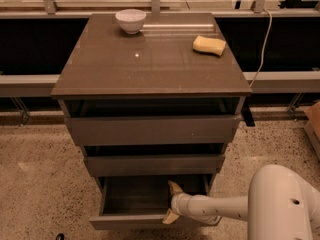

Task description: Close bottom drawer

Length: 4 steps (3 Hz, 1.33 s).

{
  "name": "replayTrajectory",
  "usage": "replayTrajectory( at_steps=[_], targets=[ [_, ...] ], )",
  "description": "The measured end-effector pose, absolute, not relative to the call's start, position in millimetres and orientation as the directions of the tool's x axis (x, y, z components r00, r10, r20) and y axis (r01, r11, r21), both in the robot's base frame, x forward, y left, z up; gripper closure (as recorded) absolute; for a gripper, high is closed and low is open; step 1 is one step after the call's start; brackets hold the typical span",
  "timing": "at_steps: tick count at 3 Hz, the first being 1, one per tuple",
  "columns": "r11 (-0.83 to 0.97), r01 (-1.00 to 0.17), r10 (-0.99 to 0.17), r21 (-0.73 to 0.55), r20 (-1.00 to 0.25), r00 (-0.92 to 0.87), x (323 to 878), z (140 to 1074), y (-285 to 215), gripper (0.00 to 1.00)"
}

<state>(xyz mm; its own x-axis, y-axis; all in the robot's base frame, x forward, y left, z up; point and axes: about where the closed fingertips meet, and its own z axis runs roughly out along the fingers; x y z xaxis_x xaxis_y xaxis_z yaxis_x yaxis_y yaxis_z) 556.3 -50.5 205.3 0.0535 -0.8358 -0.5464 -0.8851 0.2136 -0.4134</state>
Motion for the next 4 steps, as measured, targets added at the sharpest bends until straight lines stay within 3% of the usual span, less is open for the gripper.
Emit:
replayTrajectory(
  at_steps=[3,4],
  targets=[
    [0.223,-0.888,-0.832,-0.403,-0.553,0.042,571.8,199.9,-50.1,0.12],
    [0.193,-0.894,-0.805,-0.404,-0.587,0.091,551.1,204.0,-44.7,0.09]
  ],
)
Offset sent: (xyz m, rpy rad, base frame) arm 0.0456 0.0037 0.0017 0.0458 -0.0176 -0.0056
